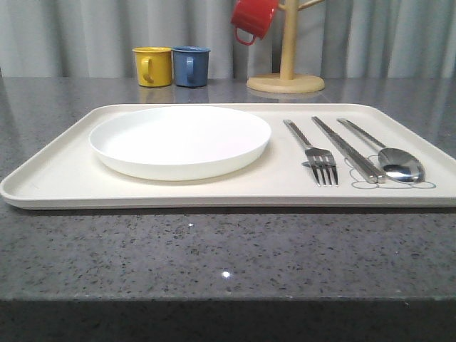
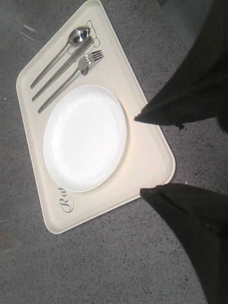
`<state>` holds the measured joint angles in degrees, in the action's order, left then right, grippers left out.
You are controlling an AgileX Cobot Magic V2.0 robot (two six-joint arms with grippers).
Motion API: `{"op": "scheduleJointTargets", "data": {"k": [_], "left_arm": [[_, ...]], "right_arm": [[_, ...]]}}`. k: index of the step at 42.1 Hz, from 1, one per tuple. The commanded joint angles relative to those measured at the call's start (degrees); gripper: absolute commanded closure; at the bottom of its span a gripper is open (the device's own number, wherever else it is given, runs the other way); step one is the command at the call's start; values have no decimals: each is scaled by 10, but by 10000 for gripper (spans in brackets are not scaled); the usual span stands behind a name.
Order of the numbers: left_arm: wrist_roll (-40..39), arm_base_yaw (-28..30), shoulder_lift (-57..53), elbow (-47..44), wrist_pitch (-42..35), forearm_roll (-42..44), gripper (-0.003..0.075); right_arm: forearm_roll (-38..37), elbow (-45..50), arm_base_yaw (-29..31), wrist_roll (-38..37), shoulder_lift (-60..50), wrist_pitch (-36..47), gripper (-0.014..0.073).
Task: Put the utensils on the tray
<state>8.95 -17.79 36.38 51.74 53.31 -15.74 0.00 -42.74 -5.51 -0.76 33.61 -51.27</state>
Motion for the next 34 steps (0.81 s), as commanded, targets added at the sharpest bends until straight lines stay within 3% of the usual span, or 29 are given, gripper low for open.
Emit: {"op": "scheduleJointTargets", "data": {"k": [1,12,26,29,34], "left_arm": [[0,-5,1,13,-40,-12,426],[0,-5,1,13,-40,-12,426],[0,-5,1,13,-40,-12,426],[0,-5,1,13,-40,-12,426],[0,-5,1,13,-40,-12,426]], "right_arm": [[0,14,4,8,-55,42,253],[0,90,4,8,-178,54,253],[0,92,4,8,-188,56,255],[0,92,4,8,-188,57,300],[8,92,4,8,-188,56,477]]}}
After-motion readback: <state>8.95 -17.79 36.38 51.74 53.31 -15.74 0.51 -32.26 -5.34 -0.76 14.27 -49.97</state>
